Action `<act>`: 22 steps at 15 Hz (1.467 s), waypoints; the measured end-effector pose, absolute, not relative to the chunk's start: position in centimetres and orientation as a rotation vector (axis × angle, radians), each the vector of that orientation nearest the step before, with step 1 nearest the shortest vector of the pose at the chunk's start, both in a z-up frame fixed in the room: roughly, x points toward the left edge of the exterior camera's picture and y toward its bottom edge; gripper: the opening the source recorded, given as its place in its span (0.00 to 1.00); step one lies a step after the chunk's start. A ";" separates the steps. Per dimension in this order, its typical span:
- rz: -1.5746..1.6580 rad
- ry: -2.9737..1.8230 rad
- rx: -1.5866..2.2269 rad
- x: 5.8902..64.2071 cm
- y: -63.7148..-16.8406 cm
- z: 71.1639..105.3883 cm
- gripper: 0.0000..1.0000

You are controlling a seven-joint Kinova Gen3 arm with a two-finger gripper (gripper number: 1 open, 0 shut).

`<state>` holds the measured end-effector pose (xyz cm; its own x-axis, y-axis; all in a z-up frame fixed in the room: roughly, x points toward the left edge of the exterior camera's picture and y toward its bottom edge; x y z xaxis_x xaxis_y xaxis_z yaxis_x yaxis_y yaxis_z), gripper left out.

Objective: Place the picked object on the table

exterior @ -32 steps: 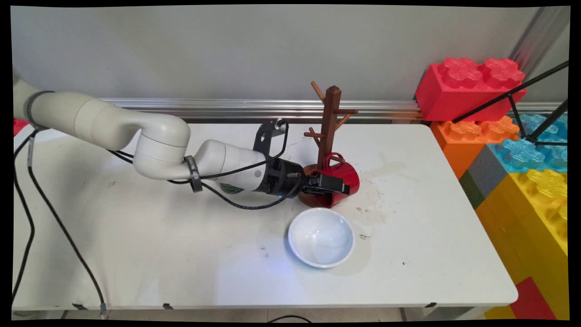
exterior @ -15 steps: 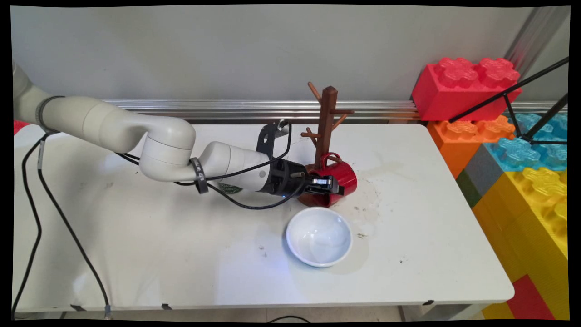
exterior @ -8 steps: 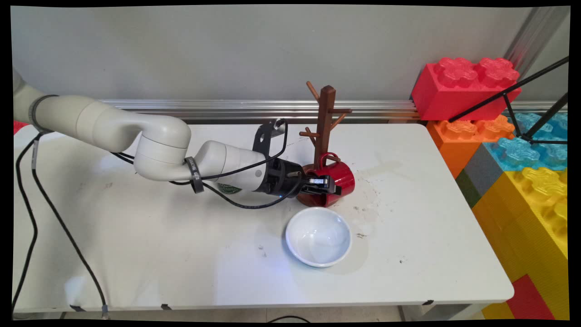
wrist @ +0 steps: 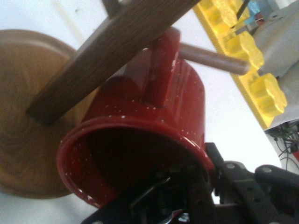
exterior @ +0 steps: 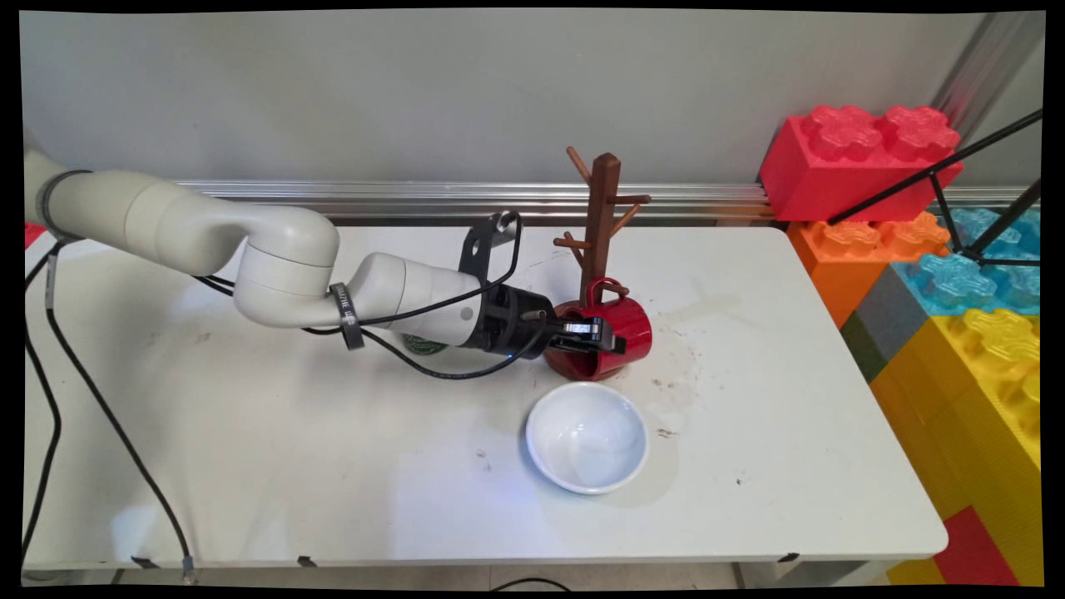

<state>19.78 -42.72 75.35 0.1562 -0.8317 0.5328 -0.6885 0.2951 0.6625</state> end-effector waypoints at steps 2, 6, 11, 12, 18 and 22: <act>-0.185 -1.572 1.422 19.7 -42.7 75.7 0.00; -0.190 -1.566 1.393 19.5 -42.7 76.4 0.00; -0.197 -1.564 1.365 19.4 -42.6 77.1 0.00; -0.199 -1.564 1.362 19.3 -42.6 77.2 0.00; -0.230 -1.559 1.337 18.7 -41.7 78.2 0.00; -0.255 -1.558 1.318 18.1 -40.9 78.9 0.00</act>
